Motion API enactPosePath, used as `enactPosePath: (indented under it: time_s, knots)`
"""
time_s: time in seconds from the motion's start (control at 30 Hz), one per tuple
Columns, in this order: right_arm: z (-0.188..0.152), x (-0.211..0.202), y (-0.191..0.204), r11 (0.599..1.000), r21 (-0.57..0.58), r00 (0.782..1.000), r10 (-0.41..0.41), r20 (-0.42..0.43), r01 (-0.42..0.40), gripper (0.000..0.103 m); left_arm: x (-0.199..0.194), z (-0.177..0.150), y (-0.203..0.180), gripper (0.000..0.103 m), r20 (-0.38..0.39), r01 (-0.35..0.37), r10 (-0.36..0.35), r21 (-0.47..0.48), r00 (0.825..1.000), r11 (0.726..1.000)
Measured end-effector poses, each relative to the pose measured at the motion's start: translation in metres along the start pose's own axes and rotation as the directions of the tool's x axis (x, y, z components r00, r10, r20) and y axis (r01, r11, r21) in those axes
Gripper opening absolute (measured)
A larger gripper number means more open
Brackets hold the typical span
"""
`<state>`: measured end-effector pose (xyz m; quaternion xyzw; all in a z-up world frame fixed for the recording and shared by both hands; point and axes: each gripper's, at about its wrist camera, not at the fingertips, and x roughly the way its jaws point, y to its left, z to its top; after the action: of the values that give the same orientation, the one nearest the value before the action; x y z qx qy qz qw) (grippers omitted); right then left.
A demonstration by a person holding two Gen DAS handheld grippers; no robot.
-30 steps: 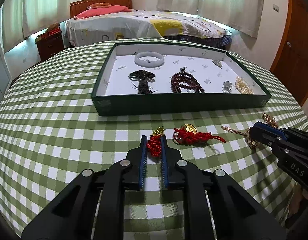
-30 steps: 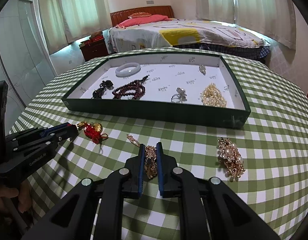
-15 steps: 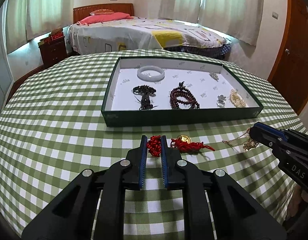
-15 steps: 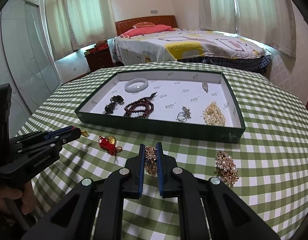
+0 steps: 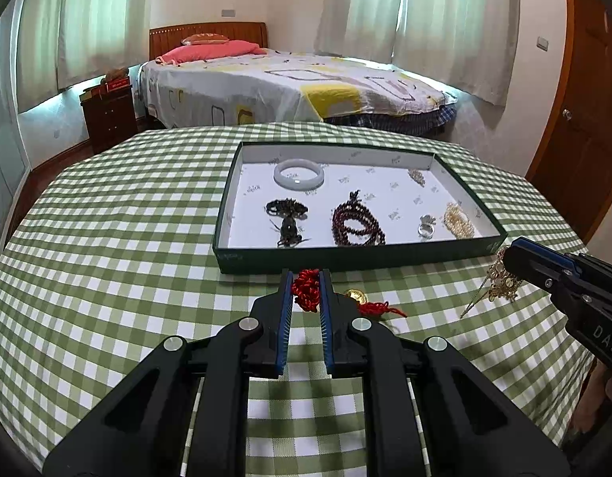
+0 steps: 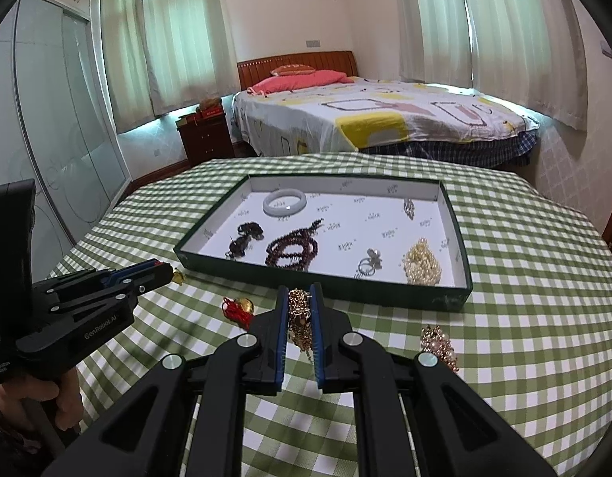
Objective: Organize jewelry
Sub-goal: 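Carry the gold chain with the right tool while the left tool carries the red tassel over the tray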
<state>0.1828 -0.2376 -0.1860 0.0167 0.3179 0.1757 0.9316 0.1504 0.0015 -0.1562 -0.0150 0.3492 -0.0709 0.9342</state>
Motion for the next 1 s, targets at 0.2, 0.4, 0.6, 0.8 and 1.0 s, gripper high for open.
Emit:
enactPosePath:
  time_s: [0.2, 0.4, 0.6, 0.8, 1.0]
  knots:
    - [0.011, -0.009, 0.001, 1.0, -0.005, 0.999, -0.003, 0.032, 0.003, 0.011, -0.015, 0.01, -0.005, 0.013, 0.038, 0.002, -0.002, 0.011, 0.999, 1.0]
    - [0.027, -0.015, -0.003, 1.0, -0.01, 0.997, -0.018, 0.072, 0.018, 0.011, -0.028, 0.023, -0.011, 0.013, 0.084, 0.009, -0.011, 0.018, 0.996, 1.0]
    - [0.05, -0.018, -0.009, 0.999, -0.024, 0.991, -0.041, 0.124, 0.044, 0.011, -0.034, 0.042, -0.018, 0.013, 0.127, 0.023, -0.027, 0.031, 0.991, 0.999]
    - [0.082, -0.013, -0.019, 0.997, -0.034, 0.981, -0.068, 0.184, 0.075, 0.011, -0.026, 0.074, -0.028, 0.013, 0.185, 0.039, -0.048, 0.05, 0.982, 0.998]
    - [0.117, 0.002, -0.032, 0.994, -0.044, 0.97, -0.089, 0.224, 0.101, 0.011, -0.003, 0.112, -0.04, 0.013, 0.224, 0.056, -0.069, 0.063, 0.972, 0.996]
